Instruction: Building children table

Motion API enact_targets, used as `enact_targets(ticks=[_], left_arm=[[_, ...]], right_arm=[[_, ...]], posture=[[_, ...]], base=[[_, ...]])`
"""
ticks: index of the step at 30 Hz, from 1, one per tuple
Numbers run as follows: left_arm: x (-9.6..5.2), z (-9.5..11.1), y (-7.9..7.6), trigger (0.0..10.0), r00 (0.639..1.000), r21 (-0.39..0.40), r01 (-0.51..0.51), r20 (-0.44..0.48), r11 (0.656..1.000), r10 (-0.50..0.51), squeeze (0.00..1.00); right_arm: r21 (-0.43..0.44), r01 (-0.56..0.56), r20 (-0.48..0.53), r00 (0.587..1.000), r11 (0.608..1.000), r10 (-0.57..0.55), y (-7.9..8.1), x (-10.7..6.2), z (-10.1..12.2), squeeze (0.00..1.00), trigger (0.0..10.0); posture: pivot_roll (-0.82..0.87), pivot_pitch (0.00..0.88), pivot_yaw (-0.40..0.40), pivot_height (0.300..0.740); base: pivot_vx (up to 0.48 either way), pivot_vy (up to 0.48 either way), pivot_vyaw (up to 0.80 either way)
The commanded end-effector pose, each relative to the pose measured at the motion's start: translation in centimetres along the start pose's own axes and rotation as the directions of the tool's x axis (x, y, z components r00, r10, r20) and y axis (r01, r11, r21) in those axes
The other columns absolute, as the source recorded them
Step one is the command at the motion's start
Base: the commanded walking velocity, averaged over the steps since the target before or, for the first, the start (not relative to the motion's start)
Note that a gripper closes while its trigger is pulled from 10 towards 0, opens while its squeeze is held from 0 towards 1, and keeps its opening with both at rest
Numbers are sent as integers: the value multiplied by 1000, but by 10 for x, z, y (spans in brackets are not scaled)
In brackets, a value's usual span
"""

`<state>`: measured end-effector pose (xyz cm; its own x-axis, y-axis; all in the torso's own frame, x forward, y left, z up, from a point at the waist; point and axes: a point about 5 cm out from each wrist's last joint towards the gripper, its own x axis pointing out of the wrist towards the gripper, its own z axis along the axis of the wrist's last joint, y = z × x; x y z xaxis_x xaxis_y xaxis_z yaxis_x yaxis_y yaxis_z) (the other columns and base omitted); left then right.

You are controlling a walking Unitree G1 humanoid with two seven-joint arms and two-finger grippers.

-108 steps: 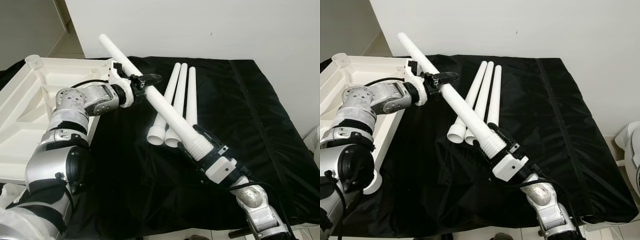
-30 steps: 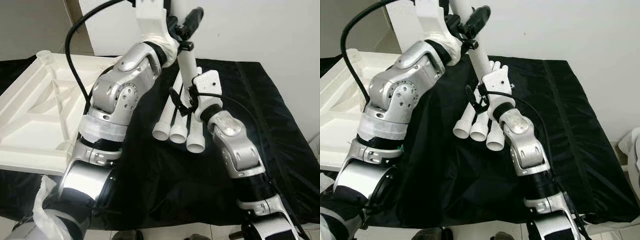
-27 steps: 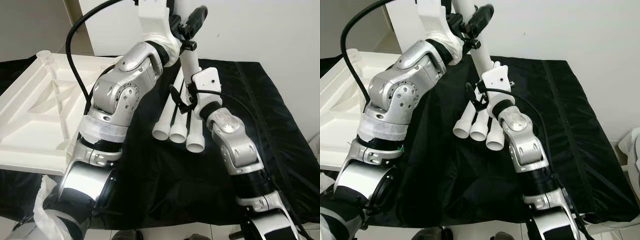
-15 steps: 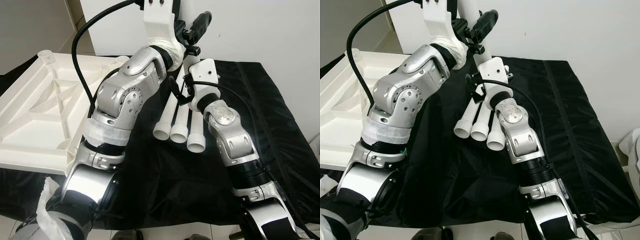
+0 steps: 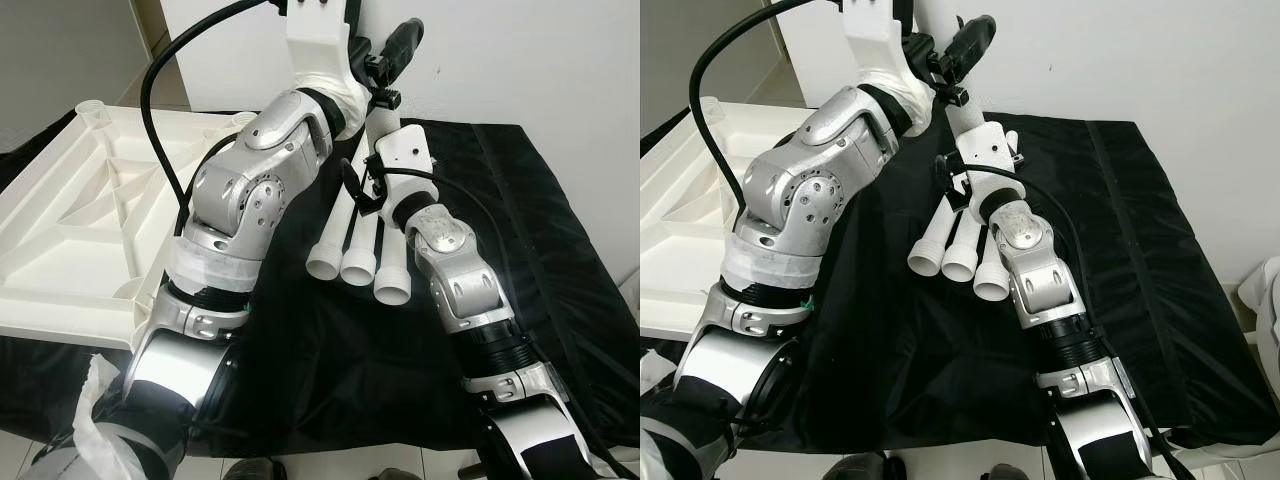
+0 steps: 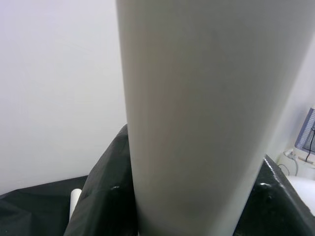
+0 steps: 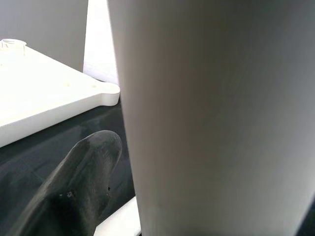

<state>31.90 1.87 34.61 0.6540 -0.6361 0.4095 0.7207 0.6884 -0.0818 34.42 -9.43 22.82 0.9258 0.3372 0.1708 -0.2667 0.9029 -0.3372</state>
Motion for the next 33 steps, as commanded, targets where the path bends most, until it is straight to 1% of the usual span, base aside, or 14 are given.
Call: enact_targets(ticks=[1, 2, 3, 4, 14, 15, 16, 19, 25, 27, 28, 30, 31, 33], left_arm=[[1, 8, -3, 10000, 1000, 24, 17, 19, 1000, -17, 0], [1, 8, -3, 10000, 1000, 24, 17, 19, 1000, -17, 0], [1, 8, -4, 10000, 1000, 25, 17, 19, 1000, -18, 0], [1, 8, -5, 10000, 1000, 26, 20, 21, 999, -21, 0], [1, 9, -9, 10000, 999, 39, 39, 31, 998, -40, 0], [1, 10, -10, 10000, 998, 42, 44, 45, 998, -46, 0], [1, 11, -10, 10000, 997, 35, 52, 56, 998, -54, 1000], [0, 12, -10, 10000, 996, 26, 59, 69, 998, -61, 1000], [-2, 17, -7, 10000, 992, -3, 76, 99, 997, -76, 1000], [-3, 18, -7, 10000, 992, -21, 78, 97, 997, -76, 1000], [-3, 18, -7, 10000, 992, -21, 78, 97, 997, -76, 1000], [-3, 16, -3, 10000, 996, -42, 49, 82, 998, -46, 1000], [-5, 14, -1, 10000, 996, -60, 40, 77, 997, -36, 0], [-8, 11, 6, 10000, 997, -89, 7, 82, 996, 0, 0]], right_arm=[[6, 2, -15, 1000, 1000, -2, 1, 1, -2, 0, 6627], [6, 2, -15, 1000, 1000, -2, 1, 1, -2, 0, 6627], [10, 6, -20, 1000, 1000, -5, 1, 1, -3, 0, 1922], [11, 9, -23, 1000, 1000, -9, 0, 1, -3, 0, 0], [21, 8, -25, 1000, 1000, -7, 1, 0, -4, 0, 0], [31, 19, -31, 999, 999, -18, 0, 1, -4, 0, 2039], [47, 29, -34, 999, 998, -27, -1, 1, -4, 0, 10000], [61, 34, -37, 999, 998, -31, -1, 1, -4, 0, 10000], [128, 83, -51, 996, 988, -77, -6, 1, -4, 0, 10000], [167, 123, -56, 992, 978, -115, -9, 1, -5, 0, 10000], [167, 123, -56, 992, 978, -115, -9, 1, -5, 0, 10000], [213, 168, -61, 985, 963, -158, -13, 0, -6, 0, 10000], [236, 201, -66, 979, 951, -191, -16, -1, -7, 0, 10000], [289, 272, -73, 962, 918, -262, -24, -5, -9, 0, 10000]], posture=[[1, 12, 65, 740], [1, 12, 65, 740], [1, 12, 64, 740], [-1, 14, 66, 740], [0, 15, 65, 740], [0, 15, 65, 740], [-5, 13, 67, 740], [-5, 13, 67, 740], [-8, 13, 66, 740], [-8, 12, 66, 740], [-8, 12, 66, 740], [-7, 12, 63, 740], [-8, 13, 62, 740], [-8, 15, 60, 740]], base=[[0, 0, 0], [0, 0, 0], [0, 0, 0], [0, 0, 0], [0, 0, 0], [0, 0, 0], [0, 0, 0], [0, 0, 0], [0, 0, 0], [0, 0, 0], [0, 0, 0], [0, 0, 0], [0, 0, 0], [0, 0, 0]])
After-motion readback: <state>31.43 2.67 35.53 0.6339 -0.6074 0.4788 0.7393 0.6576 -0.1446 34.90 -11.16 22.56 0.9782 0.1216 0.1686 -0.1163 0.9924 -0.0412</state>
